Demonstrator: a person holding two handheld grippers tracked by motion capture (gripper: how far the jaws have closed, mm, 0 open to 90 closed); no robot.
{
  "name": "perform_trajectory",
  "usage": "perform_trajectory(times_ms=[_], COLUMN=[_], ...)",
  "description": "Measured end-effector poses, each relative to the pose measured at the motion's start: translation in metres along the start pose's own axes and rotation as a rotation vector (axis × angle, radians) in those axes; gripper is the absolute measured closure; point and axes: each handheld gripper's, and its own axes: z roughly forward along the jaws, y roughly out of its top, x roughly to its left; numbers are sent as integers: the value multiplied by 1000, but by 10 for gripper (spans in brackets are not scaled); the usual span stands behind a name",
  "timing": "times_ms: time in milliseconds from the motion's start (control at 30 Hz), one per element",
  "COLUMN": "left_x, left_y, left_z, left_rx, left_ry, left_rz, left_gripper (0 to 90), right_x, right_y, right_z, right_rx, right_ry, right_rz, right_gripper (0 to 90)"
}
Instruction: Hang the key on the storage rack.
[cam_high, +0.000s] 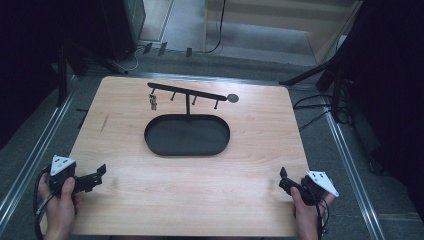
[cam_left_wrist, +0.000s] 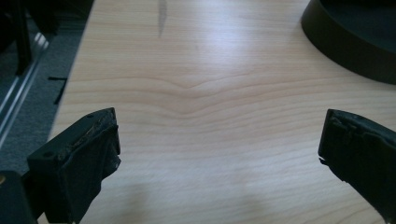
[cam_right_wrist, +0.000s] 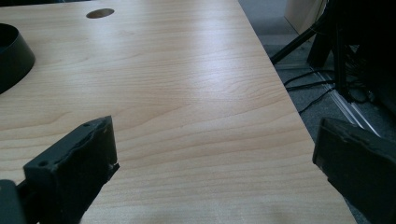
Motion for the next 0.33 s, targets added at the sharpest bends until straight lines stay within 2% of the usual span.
perform_trajectory(times_ms=[100, 167, 333], left_x=[10, 12, 15], left_y=[-11, -15, -20], left_z=[-7, -8, -14], left_rx=[-36, -44, -124], left_ry=[28, 30, 0], left_rz=[-3, -1, -46], left_gripper=[0, 0, 0], right_x=[0, 1, 2], right_y=[0, 0, 0], right_z=[0, 0, 0], right_rx=[-1, -1, 2], right_ry=[-1, -1, -2], right_rz=[-4, -5, -31], right_gripper=[0, 0, 0])
